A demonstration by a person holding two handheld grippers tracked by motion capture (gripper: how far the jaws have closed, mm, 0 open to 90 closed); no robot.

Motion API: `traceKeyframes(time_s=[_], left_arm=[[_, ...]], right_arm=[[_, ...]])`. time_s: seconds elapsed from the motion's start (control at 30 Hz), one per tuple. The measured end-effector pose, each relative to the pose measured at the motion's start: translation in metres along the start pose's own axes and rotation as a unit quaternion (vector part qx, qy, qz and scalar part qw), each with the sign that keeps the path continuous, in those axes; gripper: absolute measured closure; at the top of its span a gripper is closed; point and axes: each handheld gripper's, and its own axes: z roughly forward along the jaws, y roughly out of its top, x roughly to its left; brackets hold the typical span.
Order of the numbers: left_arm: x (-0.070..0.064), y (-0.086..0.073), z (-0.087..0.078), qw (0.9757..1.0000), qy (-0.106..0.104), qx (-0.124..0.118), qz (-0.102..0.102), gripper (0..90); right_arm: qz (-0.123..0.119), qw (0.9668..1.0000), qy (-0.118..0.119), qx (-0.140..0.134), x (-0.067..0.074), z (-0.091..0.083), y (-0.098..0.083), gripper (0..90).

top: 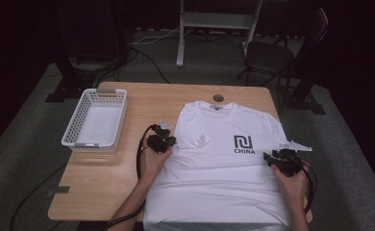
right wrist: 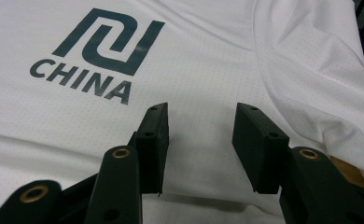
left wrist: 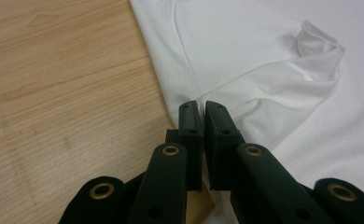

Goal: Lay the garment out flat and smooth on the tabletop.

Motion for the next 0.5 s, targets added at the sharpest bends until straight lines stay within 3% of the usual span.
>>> traceKeyframes(time_s=[0.2, 0.5], left_arm=[[0.005, -0.010, -0.012, 1.0000, 0.002, -0.008, -0.003, 87.5], [0.018, -0.027, -0.026, 0.9995, 0.012, -0.016, -0.023, 87.6]], right_arm=[[-0.001, 1.0000, 0.000, -0.003, -0.001, -0.001, -0.001, 55.1], [0.001, 1.0000, -0.001, -0.004, -0.001, -0.001, -0.002, 55.0]])
